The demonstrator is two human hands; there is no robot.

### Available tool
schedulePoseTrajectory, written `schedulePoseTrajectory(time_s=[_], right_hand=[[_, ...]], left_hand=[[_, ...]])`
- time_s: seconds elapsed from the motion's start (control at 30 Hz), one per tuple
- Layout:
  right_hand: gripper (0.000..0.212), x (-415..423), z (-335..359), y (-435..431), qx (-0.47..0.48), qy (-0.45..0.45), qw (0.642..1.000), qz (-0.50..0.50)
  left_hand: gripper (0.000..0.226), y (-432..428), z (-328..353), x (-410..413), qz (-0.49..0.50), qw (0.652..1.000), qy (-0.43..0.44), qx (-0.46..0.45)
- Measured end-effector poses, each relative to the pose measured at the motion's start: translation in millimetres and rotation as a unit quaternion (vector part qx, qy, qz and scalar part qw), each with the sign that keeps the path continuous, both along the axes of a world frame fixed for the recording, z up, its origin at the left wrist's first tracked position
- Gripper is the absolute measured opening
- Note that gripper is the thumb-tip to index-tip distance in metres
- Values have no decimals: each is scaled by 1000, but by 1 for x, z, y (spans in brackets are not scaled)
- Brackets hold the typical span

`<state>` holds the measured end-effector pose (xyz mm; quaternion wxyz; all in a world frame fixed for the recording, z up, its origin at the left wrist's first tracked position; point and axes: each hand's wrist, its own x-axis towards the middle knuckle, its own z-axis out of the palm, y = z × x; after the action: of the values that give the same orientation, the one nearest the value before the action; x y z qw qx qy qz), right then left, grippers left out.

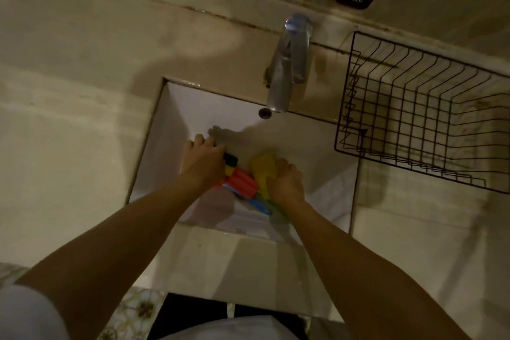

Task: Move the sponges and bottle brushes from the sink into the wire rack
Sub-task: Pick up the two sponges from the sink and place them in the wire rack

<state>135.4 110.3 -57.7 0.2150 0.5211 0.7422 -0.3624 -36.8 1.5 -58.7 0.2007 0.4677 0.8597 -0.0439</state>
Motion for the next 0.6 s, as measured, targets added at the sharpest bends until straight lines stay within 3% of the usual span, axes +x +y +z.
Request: schedulePoseTrajectory(time_s=[0.1,0.2,0.37,0.5,0.6], right_hand=[[54,-2,-3,-3,15,16,1000,-3],[51,-8,-3,-2,14,43,999,-17],[52,-20,-2,-9,-109,37,993,-26],[31,-23,-1,-17,-161,34,986,-34],[33,-20,6,-21,-164,38,986,6]], left_hand=[[30,-2,-6,-10,-28,998,-45,-27],[41,-3,-8,-25,-30,985,-152,-81],[41,-4,-10,-41,-28,952,-237,-190],[47,-8,-8,-42,-26,948,-230,-219],[59,-15,-5,-40,-44,955,-197,-218]])
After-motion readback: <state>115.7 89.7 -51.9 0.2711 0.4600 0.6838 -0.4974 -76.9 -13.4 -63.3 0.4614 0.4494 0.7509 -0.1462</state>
